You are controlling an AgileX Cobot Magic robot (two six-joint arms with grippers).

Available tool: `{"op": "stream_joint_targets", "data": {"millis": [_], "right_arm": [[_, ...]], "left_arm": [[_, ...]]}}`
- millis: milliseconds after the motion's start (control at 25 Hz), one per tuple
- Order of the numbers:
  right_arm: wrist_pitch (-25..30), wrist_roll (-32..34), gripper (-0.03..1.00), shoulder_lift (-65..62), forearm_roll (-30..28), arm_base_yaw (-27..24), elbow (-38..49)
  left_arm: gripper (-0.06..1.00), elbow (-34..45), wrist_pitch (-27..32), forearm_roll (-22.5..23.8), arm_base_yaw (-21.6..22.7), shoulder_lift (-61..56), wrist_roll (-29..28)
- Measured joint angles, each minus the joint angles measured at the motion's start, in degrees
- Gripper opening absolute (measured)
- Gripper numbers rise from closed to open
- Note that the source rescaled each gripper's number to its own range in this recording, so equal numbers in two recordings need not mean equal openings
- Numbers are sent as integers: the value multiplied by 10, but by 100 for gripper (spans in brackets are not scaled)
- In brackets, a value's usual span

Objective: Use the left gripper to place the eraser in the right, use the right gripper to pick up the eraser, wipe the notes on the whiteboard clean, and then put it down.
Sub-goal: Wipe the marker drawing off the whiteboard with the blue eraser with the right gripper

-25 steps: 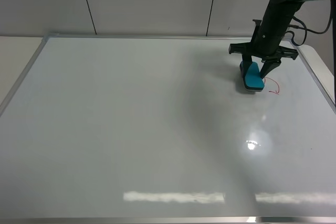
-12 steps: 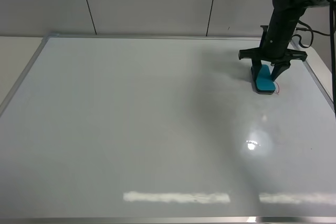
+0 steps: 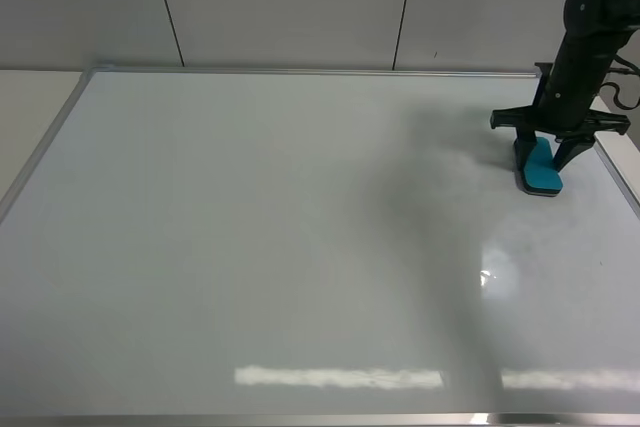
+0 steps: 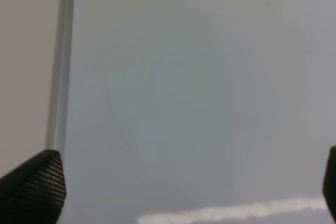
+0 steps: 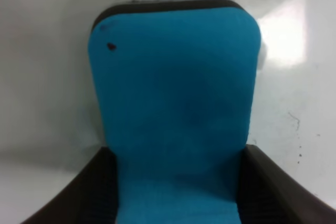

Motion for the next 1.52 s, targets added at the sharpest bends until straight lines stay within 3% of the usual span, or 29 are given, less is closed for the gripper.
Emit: {"op": "stream_joint_targets", "data": {"millis": [160, 360, 560, 760, 960, 1320, 1520], "right_arm": [[-5, -11, 6, 0, -9, 60, 2], [-51, -48, 6, 0, 61, 175, 5], [-78, -75, 6, 0, 110, 205, 6], [-71, -68, 6, 0, 144, 172, 6], [-47, -58, 6, 0, 148, 91, 6], [29, -30, 6, -2, 41, -55, 6], [68, -24, 6, 0, -9, -84, 6]], "left_arm": [[100, 0, 0, 0, 0, 0, 0], [100, 0, 0, 0, 0, 0, 0], [100, 0, 0, 0, 0, 0, 0], [100, 0, 0, 0, 0, 0, 0], [100, 0, 0, 0, 0, 0, 0], [100, 0, 0, 2, 0, 0, 0], [100, 0, 0, 5, 0, 0, 0]]}}
